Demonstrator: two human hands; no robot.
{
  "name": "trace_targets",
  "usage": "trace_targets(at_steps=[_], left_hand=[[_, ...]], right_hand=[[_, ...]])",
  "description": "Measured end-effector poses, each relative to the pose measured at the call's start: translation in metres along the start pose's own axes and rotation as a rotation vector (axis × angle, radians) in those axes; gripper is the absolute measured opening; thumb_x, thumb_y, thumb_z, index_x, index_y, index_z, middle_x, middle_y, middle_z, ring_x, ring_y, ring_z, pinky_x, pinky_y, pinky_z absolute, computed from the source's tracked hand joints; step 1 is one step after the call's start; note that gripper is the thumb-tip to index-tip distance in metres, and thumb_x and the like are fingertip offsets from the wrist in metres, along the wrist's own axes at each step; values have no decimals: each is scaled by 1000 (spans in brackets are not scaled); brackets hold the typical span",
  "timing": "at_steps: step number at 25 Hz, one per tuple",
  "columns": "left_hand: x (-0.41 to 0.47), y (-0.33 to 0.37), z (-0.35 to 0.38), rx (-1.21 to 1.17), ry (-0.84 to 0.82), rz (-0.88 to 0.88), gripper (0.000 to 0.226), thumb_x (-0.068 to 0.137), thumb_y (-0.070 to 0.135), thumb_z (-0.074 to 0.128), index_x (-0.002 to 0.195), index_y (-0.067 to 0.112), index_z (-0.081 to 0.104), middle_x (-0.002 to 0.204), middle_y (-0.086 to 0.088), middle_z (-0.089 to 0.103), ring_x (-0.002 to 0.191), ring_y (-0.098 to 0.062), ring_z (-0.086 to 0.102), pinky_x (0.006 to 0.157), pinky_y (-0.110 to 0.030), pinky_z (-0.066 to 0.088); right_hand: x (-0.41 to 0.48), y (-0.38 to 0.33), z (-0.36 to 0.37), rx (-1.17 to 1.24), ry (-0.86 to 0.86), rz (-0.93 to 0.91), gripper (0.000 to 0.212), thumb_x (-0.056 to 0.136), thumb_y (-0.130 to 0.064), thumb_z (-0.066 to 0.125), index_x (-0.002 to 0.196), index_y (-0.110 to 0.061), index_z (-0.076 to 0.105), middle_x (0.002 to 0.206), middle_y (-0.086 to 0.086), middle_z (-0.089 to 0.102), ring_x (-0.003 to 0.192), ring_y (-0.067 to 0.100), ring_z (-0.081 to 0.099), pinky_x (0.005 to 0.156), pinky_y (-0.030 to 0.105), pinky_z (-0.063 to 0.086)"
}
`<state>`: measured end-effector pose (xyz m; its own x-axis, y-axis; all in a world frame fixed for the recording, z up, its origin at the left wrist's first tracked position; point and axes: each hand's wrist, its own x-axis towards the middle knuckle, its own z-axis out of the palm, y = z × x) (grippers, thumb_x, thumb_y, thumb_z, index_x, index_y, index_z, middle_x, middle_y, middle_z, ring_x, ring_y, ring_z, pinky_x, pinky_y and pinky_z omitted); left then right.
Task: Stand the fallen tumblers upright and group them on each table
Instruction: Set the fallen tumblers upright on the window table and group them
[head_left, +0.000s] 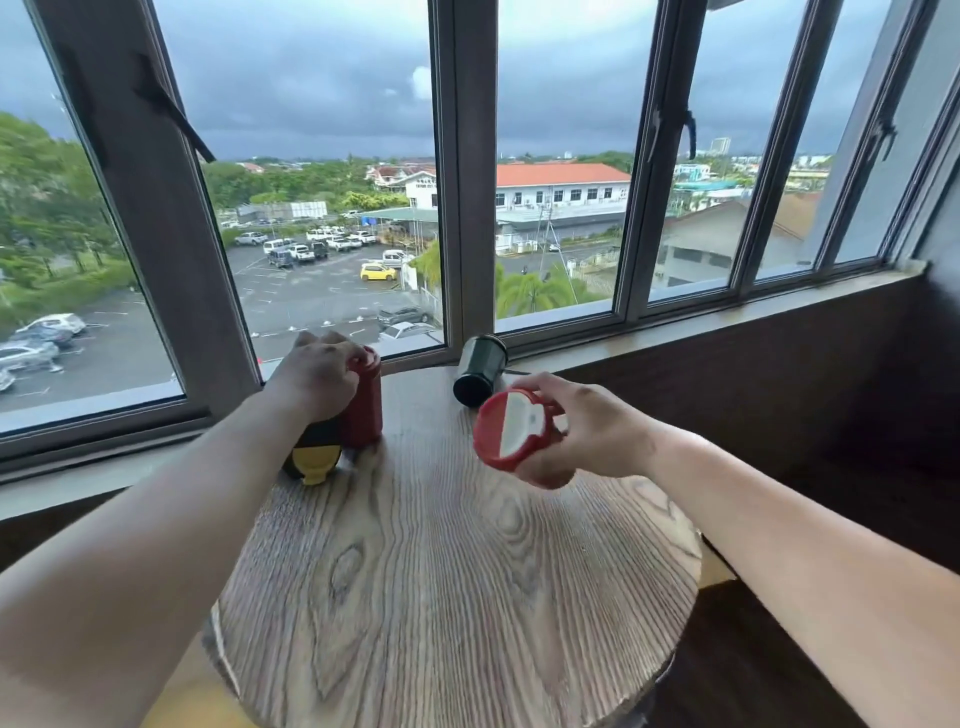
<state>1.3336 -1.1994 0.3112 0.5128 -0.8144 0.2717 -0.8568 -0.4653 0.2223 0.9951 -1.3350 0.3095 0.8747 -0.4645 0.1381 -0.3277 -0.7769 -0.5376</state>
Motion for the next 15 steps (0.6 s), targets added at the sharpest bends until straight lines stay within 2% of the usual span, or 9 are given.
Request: trace_targets(at_steps=[4,8,12,15], left_hand=[[-3,-2,-1,23,21,11,52,89,22,61,141,21,62,146,-5,57,137,-37,37,112,-50,40],[-3,-6,-2,43,12,30,53,87,27,67,139,23,63,147,-6,56,136,-38,38,109,-51,42],[0,-12,-2,7,-7,-22,53,84,34,74,136,31,63,154,-12,40,139,-43,39,110,-52,42],[4,-14,-2,-165,-27,-53,52,84,28,79,134,26,65,147,-16,46,133,-40,51,107,-44,44]], right_hand=[[53,-8,39,325,174,175,89,64,-54,92,139,-29,51,123,-4,68,115,17,64,94,32,53],[72,1,56,560,243,270,95,51,-59,92,132,-26,55,121,-4,69,112,18,67,97,47,59],[71,5,54,626,167,268,86,57,-53,91,131,-29,54,122,-3,69,111,18,69,90,51,62],[70,4,52,598,164,269,91,55,-59,90,133,-29,53,123,-4,69,111,18,68,87,48,64]])
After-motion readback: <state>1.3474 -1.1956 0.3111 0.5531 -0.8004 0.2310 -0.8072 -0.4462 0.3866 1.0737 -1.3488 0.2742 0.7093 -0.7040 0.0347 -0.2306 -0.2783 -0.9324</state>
